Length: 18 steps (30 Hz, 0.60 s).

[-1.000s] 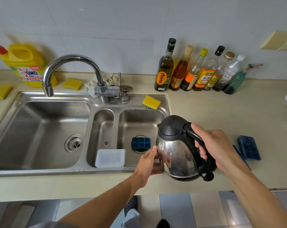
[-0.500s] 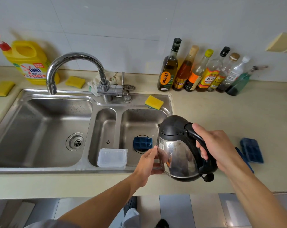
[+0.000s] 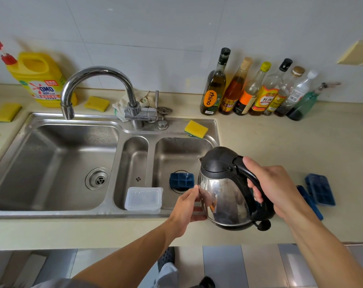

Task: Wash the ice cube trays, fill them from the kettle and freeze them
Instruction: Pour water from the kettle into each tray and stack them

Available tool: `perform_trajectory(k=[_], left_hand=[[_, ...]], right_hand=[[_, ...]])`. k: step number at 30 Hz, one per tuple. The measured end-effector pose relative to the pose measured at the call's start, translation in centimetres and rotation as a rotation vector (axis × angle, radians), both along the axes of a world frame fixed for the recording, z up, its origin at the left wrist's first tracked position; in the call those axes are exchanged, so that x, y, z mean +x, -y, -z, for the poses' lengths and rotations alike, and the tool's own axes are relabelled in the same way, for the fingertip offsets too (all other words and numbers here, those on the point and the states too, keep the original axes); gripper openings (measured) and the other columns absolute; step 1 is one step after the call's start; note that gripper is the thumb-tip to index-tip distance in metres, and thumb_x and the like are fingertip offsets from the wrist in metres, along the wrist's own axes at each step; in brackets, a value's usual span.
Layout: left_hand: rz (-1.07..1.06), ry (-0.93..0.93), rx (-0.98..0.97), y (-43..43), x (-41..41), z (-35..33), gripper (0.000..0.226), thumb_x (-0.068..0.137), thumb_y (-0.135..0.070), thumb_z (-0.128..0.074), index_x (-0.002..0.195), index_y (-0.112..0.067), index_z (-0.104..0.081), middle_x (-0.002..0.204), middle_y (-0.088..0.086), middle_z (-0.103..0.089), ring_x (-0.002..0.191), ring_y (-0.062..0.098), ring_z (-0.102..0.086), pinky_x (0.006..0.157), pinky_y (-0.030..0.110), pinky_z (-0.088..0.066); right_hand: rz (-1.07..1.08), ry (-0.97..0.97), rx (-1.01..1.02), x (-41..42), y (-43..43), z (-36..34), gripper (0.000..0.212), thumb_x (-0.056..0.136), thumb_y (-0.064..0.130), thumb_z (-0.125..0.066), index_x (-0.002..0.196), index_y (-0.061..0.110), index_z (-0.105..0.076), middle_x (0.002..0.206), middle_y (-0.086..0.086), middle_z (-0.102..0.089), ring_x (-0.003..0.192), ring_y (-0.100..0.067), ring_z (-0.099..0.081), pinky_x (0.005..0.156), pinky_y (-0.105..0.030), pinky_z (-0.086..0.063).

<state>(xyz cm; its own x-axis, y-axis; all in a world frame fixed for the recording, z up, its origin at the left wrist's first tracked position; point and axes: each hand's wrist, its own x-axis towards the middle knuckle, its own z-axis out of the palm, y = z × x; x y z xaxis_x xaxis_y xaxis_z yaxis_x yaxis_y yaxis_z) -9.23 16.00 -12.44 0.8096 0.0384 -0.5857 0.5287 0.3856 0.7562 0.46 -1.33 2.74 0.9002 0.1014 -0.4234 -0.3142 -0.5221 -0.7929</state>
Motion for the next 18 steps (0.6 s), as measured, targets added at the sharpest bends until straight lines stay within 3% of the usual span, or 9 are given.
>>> perform_trajectory(k=[5, 10, 18], left_hand=[[-0.003, 0.009, 0.010, 0.05, -0.26, -0.15, 0.057, 0.108, -0.051, -0.031, 0.081, -0.017, -0.068, 0.102, 0.001, -0.075, 0.100, 0.024, -0.071, 0.076, 0.029, -0.060], [0.005, 0.015, -0.004, 0.26, -0.47, -0.35, 0.056, 0.108, -0.050, -0.031, 0.084, -0.015, -0.067, 0.103, 0.003, -0.074, 0.096, 0.022, -0.070, 0.077, 0.030, -0.060], [0.021, 0.020, 0.003, 0.50, -0.70, -0.02, 0.053, 0.107, -0.050, -0.033, 0.085, -0.015, -0.067, 0.107, 0.007, -0.074, 0.106, 0.030, -0.069, 0.079, 0.031, -0.059]], right_hand=[[-0.003, 0.003, 0.001, -0.40, 0.14, -0.17, 0.064, 0.091, 0.059, -0.064, 0.060, 0.002, -0.063, 0.048, -0.014, -0.050, 0.044, -0.023, -0.045, 0.057, -0.036, -0.043], [-0.009, 0.003, 0.012, -0.63, 0.28, -0.30, 0.064, 0.091, 0.057, -0.064, 0.061, 0.001, -0.062, 0.047, -0.013, -0.048, 0.045, -0.023, -0.044, 0.056, -0.036, -0.042], [-0.008, -0.007, 0.028, -0.79, 0.77, 0.07, 0.063, 0.090, 0.059, -0.065, 0.058, 0.004, -0.063, 0.048, -0.012, -0.049, 0.044, -0.023, -0.045, 0.054, -0.035, -0.043]])
